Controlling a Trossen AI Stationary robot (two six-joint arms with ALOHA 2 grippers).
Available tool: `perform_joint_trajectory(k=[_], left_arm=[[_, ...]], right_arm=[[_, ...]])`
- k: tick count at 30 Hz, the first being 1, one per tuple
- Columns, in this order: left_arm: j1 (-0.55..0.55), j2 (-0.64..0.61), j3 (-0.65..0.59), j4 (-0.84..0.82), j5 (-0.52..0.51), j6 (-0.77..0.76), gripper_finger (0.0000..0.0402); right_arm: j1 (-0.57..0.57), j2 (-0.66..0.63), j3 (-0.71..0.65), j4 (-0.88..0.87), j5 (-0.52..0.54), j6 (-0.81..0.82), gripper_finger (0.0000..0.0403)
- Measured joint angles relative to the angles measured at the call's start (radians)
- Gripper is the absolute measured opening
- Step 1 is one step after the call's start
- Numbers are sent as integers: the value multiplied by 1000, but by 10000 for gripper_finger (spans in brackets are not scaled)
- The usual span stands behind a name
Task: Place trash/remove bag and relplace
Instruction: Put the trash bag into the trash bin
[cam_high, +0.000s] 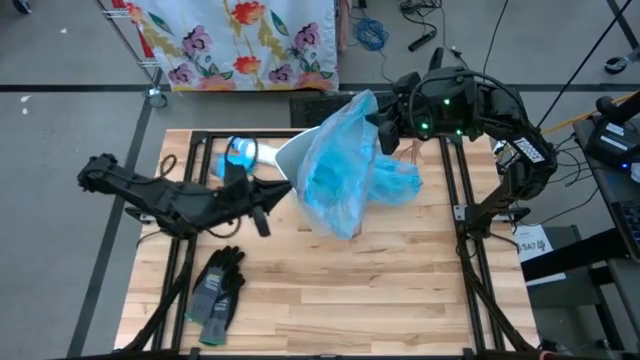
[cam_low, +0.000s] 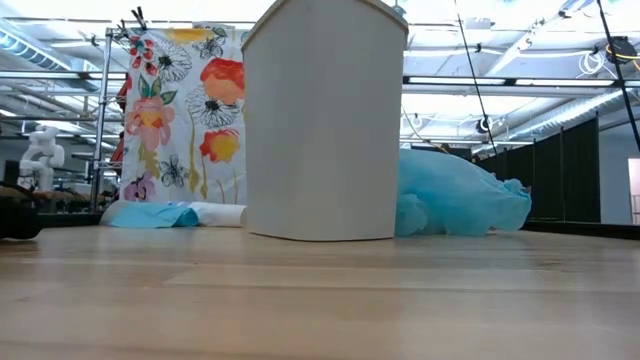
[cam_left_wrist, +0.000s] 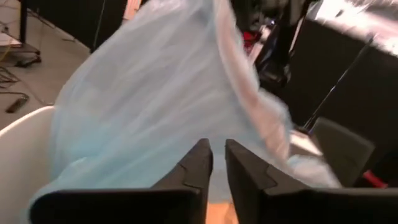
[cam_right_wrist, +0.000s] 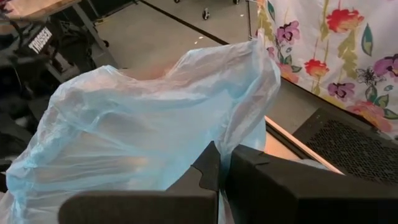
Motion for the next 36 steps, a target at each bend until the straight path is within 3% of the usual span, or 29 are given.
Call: perform_joint_trajectory(k=[10, 14, 36], left_arm=[[6, -23, 0, 82, 75, 28, 146], [24, -21, 0, 82, 75, 28, 168], [24, -12, -1, 95, 89, 47, 173]], right_arm=[[0, 41, 0, -12, -28, -9, 0], [0, 58, 0, -12, -53, -19, 0], [0, 65, 0, -12, -51, -19, 0]])
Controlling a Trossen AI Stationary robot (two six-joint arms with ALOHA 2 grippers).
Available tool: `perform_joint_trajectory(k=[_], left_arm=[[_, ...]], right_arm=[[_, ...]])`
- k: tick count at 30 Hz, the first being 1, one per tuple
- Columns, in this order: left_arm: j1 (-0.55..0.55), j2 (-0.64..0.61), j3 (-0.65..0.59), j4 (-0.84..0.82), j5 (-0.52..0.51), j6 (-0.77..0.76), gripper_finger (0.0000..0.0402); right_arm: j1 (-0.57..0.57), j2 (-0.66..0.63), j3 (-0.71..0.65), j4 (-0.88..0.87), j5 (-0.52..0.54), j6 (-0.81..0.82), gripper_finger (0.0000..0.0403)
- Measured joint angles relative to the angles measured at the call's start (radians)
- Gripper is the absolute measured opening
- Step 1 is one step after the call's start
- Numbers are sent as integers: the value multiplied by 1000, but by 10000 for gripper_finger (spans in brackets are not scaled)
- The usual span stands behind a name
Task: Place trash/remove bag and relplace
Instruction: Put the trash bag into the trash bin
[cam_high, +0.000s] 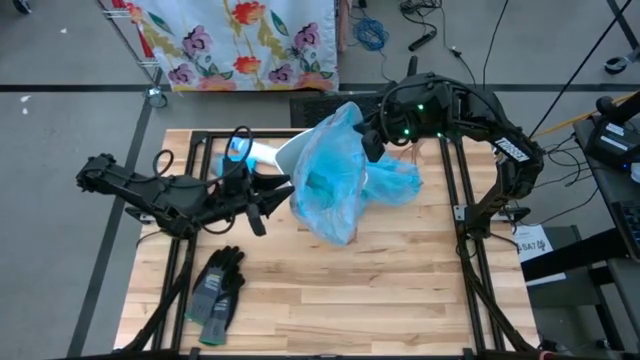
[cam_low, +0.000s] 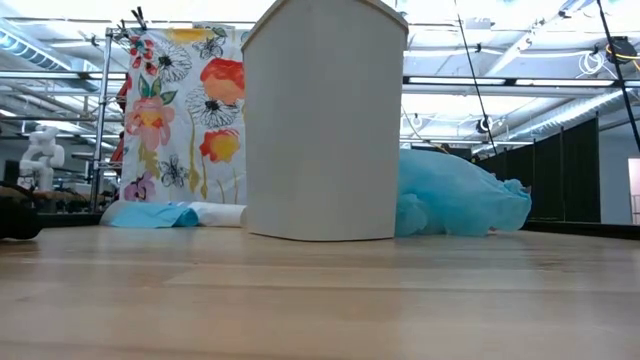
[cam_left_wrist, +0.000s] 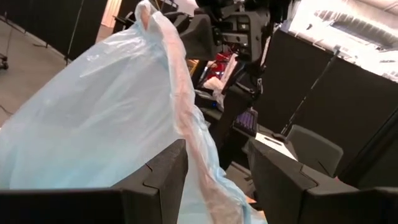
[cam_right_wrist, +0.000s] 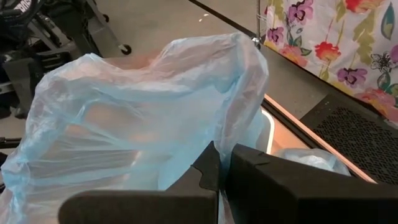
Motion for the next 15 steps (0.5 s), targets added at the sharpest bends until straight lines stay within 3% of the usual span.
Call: perform_joint_trajectory(k=[15], left_arm=[[1, 38, -1, 26, 14, -47, 173]], right_arm=[[47, 0, 0, 23, 3, 8, 0]])
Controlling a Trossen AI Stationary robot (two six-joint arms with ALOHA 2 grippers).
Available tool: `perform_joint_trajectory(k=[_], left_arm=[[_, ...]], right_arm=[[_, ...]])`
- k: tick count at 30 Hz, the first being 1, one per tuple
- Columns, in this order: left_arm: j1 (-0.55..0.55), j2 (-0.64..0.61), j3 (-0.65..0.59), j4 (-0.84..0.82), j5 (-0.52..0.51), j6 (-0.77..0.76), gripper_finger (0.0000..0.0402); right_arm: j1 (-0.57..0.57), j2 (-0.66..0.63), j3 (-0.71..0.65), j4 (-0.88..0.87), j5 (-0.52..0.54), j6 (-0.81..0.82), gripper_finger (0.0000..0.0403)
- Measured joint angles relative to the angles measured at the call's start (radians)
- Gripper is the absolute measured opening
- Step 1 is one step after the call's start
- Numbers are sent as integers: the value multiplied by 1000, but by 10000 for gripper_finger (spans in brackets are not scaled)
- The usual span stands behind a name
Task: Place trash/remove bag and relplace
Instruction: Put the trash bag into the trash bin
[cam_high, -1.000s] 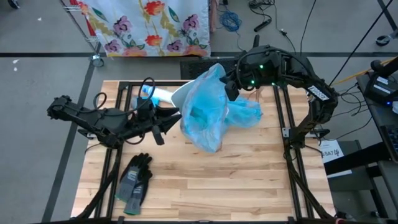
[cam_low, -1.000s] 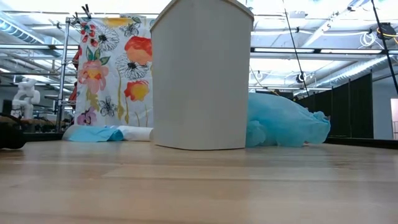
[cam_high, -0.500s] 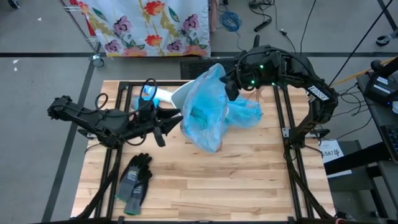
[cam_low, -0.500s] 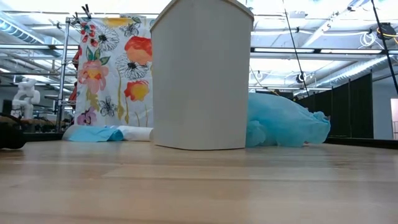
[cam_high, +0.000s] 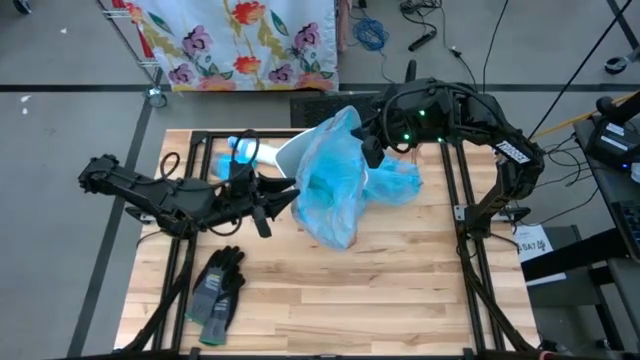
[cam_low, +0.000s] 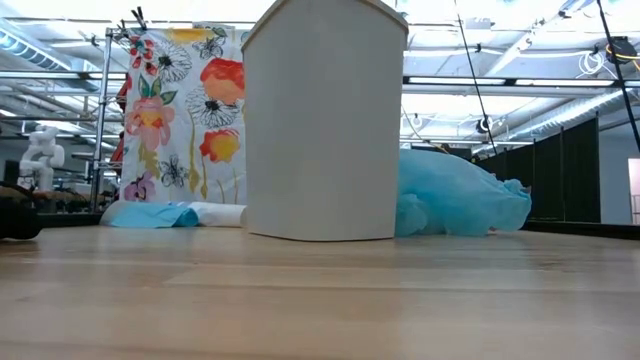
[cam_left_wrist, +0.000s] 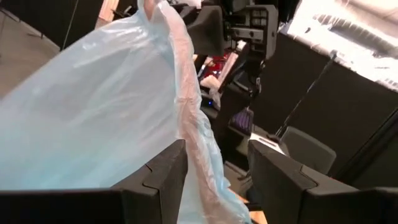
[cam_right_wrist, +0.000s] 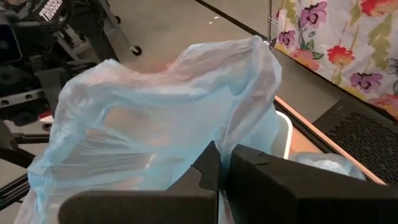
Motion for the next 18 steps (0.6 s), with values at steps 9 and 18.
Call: perform_joint_trajectory(k=[9, 18], left_arm=[[-1, 1, 0, -185, -23, -157, 173], [-48, 1, 0, -254, -40, -244, 173]], right_arm=[[6, 0, 0, 2, 4, -7, 0], [5, 0, 0, -2, 8, -21, 0]])
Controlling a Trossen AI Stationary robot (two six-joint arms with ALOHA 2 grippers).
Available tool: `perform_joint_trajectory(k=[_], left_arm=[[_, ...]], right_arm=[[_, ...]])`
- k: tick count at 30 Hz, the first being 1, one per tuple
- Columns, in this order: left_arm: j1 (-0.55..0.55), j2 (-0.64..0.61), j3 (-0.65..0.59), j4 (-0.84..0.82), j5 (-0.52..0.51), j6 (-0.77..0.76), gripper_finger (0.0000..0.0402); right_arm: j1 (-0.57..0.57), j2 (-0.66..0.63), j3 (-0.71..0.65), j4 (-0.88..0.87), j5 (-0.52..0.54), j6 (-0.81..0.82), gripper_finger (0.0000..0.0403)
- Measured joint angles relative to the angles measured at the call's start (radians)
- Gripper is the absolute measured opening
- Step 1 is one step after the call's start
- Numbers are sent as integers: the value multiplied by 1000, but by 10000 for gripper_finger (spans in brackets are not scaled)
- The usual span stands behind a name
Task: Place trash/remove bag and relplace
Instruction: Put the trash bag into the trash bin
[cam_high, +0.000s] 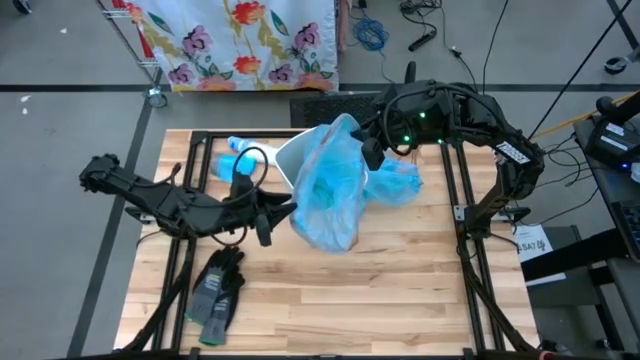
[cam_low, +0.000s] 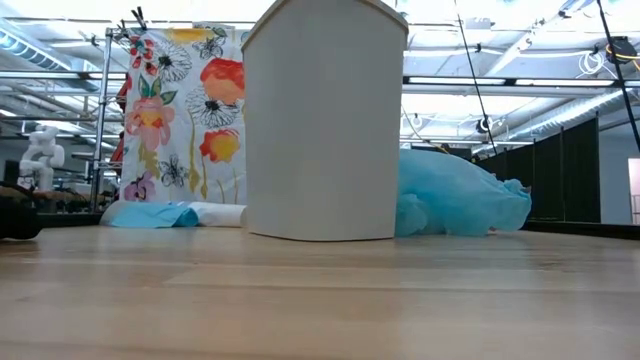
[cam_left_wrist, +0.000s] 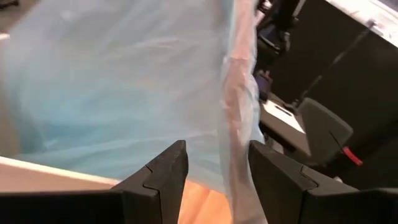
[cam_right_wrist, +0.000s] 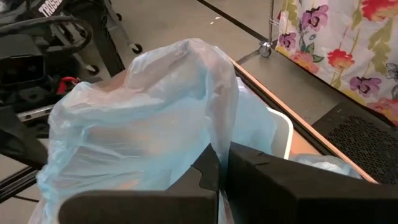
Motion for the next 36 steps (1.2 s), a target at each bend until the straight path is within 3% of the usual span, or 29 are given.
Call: perform_joint_trajectory(k=[6, 13, 21, 25, 28, 36], left_arm=[[-12, 27, 0, 18, 17, 1, 159], [39, 30, 1, 55, 13, 41, 13], [141, -52, 2, -3, 11, 139, 3], [242, -131, 2, -88, 21, 170, 2], [343, -164, 2, -124, 102, 226, 1], [690, -180, 2, -173, 464, 329, 1]], right_arm=[[0, 0, 0, 0, 0, -6, 0], [0, 0, 0, -35, 0, 27, 0], [32, 0, 0, -346, 0, 192, 0], [87, 2, -1, -350, -2, 264, 0], [129, 18, -1, -317, -4, 309, 0], [179, 140, -1, -207, -7, 361, 0]])
